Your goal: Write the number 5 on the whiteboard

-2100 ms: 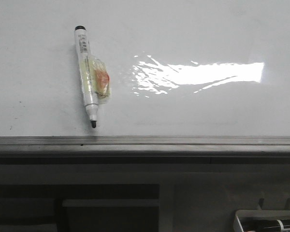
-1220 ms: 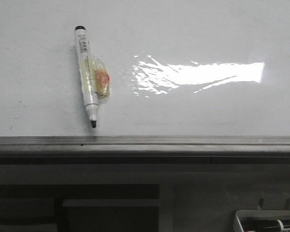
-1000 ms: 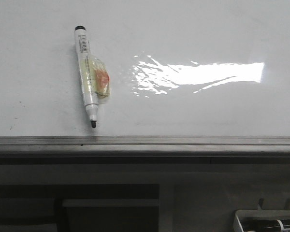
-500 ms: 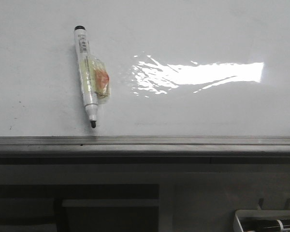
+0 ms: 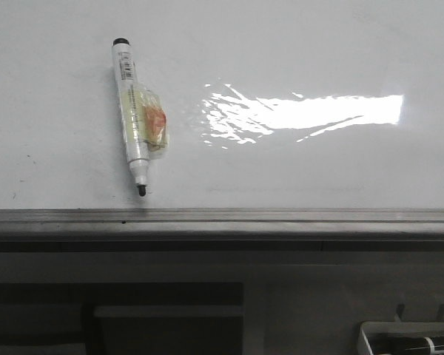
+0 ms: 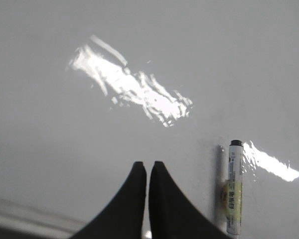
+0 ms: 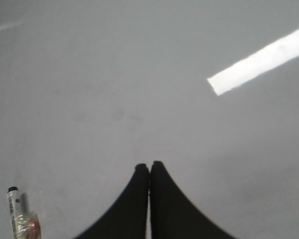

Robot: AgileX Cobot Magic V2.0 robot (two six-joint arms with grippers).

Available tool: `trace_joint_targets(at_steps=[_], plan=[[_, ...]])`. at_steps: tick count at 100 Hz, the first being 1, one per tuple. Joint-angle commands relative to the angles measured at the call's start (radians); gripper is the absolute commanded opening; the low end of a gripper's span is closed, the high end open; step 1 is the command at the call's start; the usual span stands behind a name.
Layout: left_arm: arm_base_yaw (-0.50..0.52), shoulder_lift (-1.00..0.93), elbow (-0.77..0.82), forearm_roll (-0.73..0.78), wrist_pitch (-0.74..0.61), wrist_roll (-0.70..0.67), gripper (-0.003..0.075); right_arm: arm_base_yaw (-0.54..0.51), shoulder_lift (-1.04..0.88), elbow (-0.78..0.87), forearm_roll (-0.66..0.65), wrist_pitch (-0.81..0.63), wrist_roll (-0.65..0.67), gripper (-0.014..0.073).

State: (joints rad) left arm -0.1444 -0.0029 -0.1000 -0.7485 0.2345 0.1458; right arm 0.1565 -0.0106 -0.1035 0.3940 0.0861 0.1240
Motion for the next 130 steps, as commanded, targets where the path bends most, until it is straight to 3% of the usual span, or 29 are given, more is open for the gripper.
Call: trace_joint_targets(at_steps=[1, 10, 20, 26, 38, 62, 85, 102, 130], plan=[[0.001, 0.060, -0.129, 0.120, 0.006, 0.052, 0.0024, -0.009, 0.017, -0.115, -0.074, 0.045, -0.004, -0.0038], [0.001, 0.168, -0.227, 0.201, 0.106, 0.052, 0.0183, -0.009, 0.063, -0.206, -0.131, 0.168, -0.011, 0.0006], [0.001, 0.318, -0.317, 0.207, 0.204, 0.052, 0.0405, -0.009, 0.126, -0.275, -0.153, 0.251, -0.013, 0.0150], [0.001, 0.399, -0.360, 0.207, 0.261, 0.052, 0.0447, -0.009, 0.162, -0.300, -0.153, 0.269, -0.026, 0.0239], [-0.009, 0.553, -0.422, 0.179, 0.344, 0.113, 0.0412, -0.009, 0.223, -0.333, -0.153, 0.318, -0.057, 0.0367], [-0.161, 0.751, -0.471, -0.089, 0.331, 0.239, 0.0396, -0.009, 0.259, -0.343, -0.153, 0.330, -0.057, 0.0367], [-0.391, 0.905, -0.478, -0.131, 0.083, 0.234, 0.0395, -0.009, 0.259, -0.343, -0.153, 0.330, -0.057, 0.0367], [-0.545, 1.024, -0.478, -0.246, -0.150, 0.232, 0.0356, -0.009, 0.259, -0.343, -0.153, 0.330, -0.057, 0.0367], [-0.673, 1.181, -0.478, -0.264, -0.309, 0.232, 0.0353, -0.009, 0.259, -0.343, -0.153, 0.330, -0.057, 0.0367]])
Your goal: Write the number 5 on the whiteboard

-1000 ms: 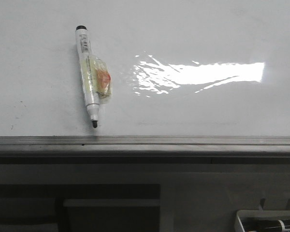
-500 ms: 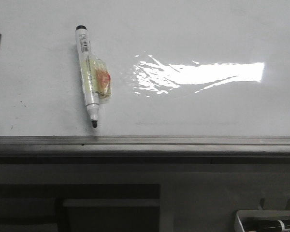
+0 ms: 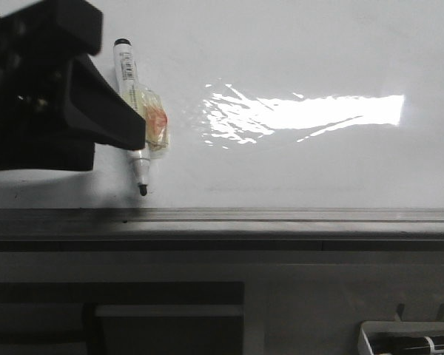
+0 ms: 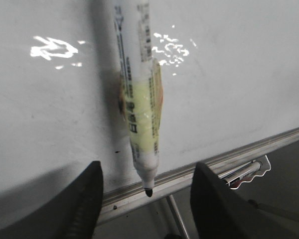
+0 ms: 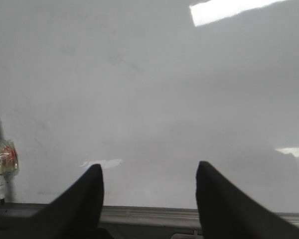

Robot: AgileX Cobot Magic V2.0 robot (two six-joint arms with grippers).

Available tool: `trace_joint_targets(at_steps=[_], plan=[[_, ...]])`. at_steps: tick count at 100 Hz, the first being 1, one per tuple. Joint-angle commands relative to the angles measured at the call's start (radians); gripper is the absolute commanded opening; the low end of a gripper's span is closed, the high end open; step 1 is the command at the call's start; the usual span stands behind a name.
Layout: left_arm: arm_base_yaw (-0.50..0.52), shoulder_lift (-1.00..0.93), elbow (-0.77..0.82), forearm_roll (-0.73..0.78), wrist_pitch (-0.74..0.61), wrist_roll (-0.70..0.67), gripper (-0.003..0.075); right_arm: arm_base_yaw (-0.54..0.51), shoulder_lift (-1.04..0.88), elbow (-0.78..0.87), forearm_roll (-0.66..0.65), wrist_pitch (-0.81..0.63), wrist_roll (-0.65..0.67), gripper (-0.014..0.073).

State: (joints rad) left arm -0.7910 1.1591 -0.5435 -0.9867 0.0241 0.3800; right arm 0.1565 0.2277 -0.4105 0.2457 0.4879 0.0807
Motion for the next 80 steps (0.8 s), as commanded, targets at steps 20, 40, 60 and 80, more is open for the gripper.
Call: trace_joint_targets(at_steps=[20, 40, 60, 80], plan=[[-0.028, 0.088, -0.035, -0.120, -0.153, -0.002, 0.0316, -0.009, 0.020, -0.036, -0.004, -0.072, -0.014, 0.0367], [-0.028, 0.100, -0.035, -0.119, -0.160, -0.002, 0.0146, -0.009, 0.020, -0.036, -0.004, -0.068, -0.014, 0.0367], [-0.057, 0.024, -0.070, 0.094, -0.067, 0.000, -0.0020, -0.009, 0.034, -0.076, 0.112, 0.041, -0.245, 0.0367], [-0.133, -0.048, -0.180, 0.641, 0.207, 0.000, -0.0020, 0.006, 0.119, -0.149, 0.541, 0.207, -0.788, 0.0367]])
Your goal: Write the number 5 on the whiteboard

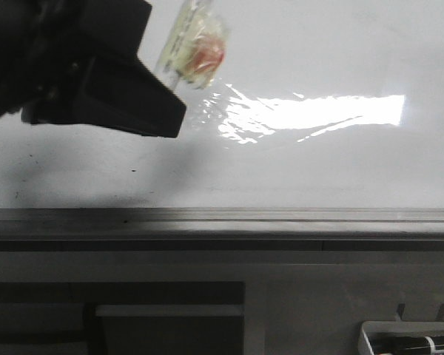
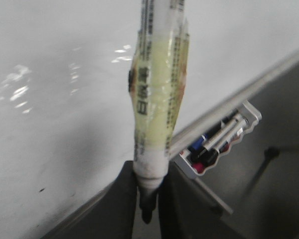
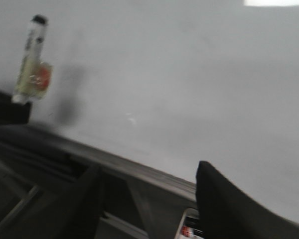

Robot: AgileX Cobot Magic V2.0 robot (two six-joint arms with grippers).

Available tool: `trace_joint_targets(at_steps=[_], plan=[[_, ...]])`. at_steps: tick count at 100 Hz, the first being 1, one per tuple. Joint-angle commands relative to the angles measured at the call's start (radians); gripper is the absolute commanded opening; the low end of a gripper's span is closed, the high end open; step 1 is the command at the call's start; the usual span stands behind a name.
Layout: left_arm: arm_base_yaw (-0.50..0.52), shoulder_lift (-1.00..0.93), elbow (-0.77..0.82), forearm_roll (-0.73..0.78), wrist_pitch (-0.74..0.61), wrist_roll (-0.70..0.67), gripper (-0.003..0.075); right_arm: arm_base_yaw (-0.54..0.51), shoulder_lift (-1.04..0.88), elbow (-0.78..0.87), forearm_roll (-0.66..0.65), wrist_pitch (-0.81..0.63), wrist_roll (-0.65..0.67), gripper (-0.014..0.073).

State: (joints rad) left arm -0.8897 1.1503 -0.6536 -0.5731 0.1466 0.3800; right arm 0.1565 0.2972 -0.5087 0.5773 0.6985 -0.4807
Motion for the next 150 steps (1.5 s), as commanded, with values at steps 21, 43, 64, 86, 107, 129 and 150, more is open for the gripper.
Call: trace_joint_targets(at_steps=[21, 43, 64, 86, 107, 129, 150], plan=[[-0.138, -0.044, -0.126, 0.566, 0.222, 0.000, -0.0020, 0.089, 0.130, -0.050, 0.425, 0.070, -0.543, 0.0367], [-0.223, -0.044, -0.126, 0.664, 0.172, 0.000, -0.0020, 0.224, 0.224, -0.054, 0.425, 0.002, -0.623, 0.0370], [-0.235, -0.044, -0.126, 0.672, 0.145, 0.000, -0.0020, 0.293, 0.343, -0.112, 0.428, -0.025, -0.628, 0.0370], [-0.235, -0.044, -0.126, 0.672, 0.143, 0.000, -0.0020, 0.379, 0.477, -0.154, 0.437, -0.066, -0.699, 0.0370], [-0.235, -0.044, -0.126, 0.672, 0.143, 0.000, -0.0020, 0.431, 0.584, -0.167, 0.518, -0.124, -0.735, 0.0368], [-0.235, -0.044, -0.126, 0.668, 0.143, 0.000, -0.0020, 0.469, 0.660, -0.167, 0.529, -0.126, -0.748, 0.0188], [-0.235, -0.044, -0.126, 0.664, 0.137, 0.000, -0.0020, 0.470, 0.661, -0.167, 0.526, -0.137, -0.748, -0.0060]])
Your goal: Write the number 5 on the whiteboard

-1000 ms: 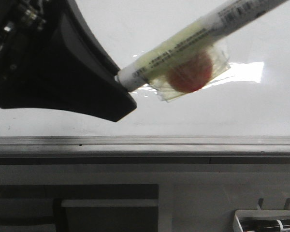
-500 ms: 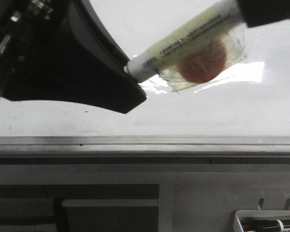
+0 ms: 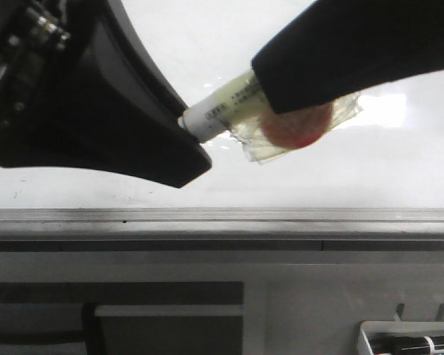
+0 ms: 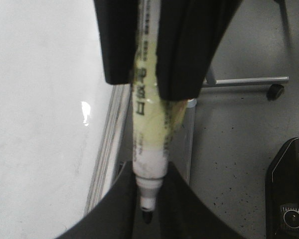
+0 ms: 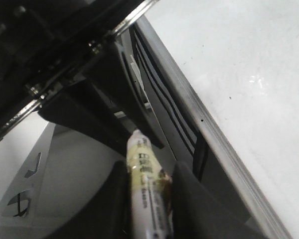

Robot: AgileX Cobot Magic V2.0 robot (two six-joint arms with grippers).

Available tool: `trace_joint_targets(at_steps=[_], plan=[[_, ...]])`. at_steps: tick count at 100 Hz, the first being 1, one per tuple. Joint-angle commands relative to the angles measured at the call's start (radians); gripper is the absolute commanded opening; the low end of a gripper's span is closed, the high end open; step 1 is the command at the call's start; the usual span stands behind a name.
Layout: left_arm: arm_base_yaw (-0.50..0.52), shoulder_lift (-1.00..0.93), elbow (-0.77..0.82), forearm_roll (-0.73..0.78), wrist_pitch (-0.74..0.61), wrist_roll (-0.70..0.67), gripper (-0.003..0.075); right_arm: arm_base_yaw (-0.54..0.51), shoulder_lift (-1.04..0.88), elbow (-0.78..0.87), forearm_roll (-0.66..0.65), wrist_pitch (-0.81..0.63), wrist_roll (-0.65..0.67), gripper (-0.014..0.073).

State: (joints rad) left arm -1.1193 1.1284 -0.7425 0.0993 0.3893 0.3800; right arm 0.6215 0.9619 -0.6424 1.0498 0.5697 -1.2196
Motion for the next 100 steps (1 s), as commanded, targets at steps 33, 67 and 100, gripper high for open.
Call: trace_joint_targets(at_steps=[33, 67, 100], plan=[[0.040, -0.146, -0.037, -0.034, -0.070, -0.202, 0.0454, 0.005, -0.006, -0.034, -0.028, -0.074, -0.009, -0.0060], [0.190, -0.525, 0.139, -0.032, -0.096, -0.498, 0.0272, 0.004, -0.010, -0.098, -0.063, -0.283, -0.007, -0.0060], [0.259, -0.801, 0.290, -0.053, -0.113, -0.535, -0.0020, -0.054, 0.099, -0.139, -0.059, -0.357, 0.009, -0.0060]])
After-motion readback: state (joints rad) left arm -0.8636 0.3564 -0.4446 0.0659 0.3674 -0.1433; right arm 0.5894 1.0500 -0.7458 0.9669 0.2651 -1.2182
